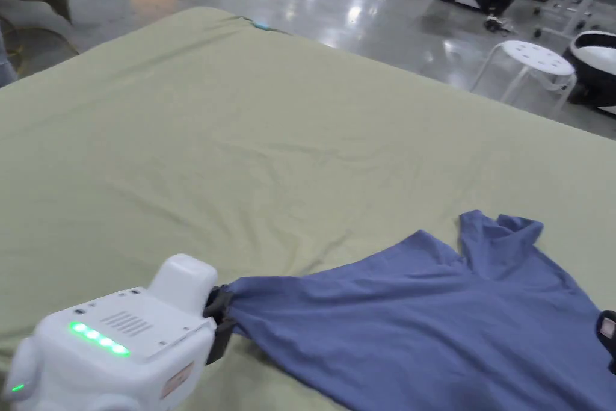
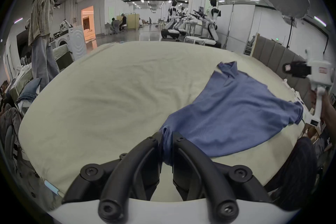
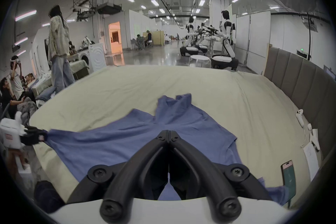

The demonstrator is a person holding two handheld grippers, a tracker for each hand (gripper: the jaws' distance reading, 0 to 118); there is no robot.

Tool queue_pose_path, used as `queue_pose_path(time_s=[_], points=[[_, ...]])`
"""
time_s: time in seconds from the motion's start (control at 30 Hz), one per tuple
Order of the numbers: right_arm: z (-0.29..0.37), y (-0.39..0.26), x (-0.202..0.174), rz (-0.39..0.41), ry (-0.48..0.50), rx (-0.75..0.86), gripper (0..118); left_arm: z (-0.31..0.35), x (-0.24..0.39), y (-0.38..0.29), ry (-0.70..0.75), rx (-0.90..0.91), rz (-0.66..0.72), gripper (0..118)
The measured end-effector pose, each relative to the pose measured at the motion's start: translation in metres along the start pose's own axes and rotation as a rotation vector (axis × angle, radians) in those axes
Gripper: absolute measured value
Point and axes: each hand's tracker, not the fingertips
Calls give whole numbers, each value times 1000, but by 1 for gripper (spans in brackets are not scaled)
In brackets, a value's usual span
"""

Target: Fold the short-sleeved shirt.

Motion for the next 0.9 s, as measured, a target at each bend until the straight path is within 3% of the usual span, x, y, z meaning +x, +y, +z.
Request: queue_pose_path(time_s=[0.13,0.2,0.27,0.3,0.33,0.37,0.4,0.43,0.57,0.6,0.67,0.7,0.73,0.8,0.83,0.9], points=[[-56,3,47,36,-80,-119,1,5,4,4,-17,36,16,10],[-94,9,71,94,-104,-195,1,4,7,7,-8,40,28,10],[-128,18,90,116,-92,-229,5,0,6,7,-9,29,41,10],[-147,24,98,104,-90,-239,23,-1,8,10,0,26,48,10],[-164,28,105,91,-84,-276,52,-3,8,11,1,19,51,10],[-186,32,112,61,-70,-326,93,-5,8,11,7,8,54,10],[-203,34,117,38,-58,-358,111,-6,9,11,16,7,57,10],[-220,33,121,35,-53,-374,118,-7,9,14,17,3,60,10],[-271,25,132,31,-65,-473,116,-14,9,20,42,-20,60,10],[-272,21,130,15,-45,-489,109,-15,10,21,48,-21,61,10],[-273,17,128,14,-11,-512,75,-19,11,24,47,-38,60,10],[-261,20,122,19,-20,-459,50,-21,8,25,48,-40,59,10],[-251,22,117,39,-8,-426,5,-22,9,26,51,-38,59,10],[-231,26,108,91,-53,-393,1,-27,9,29,40,-40,67,9],[-215,32,109,63,-4,-386,1,-28,6,31,37,-37,73,8],[-186,43,107,45,-7,-359,1,-29,7,38,25,-28,82,8]])
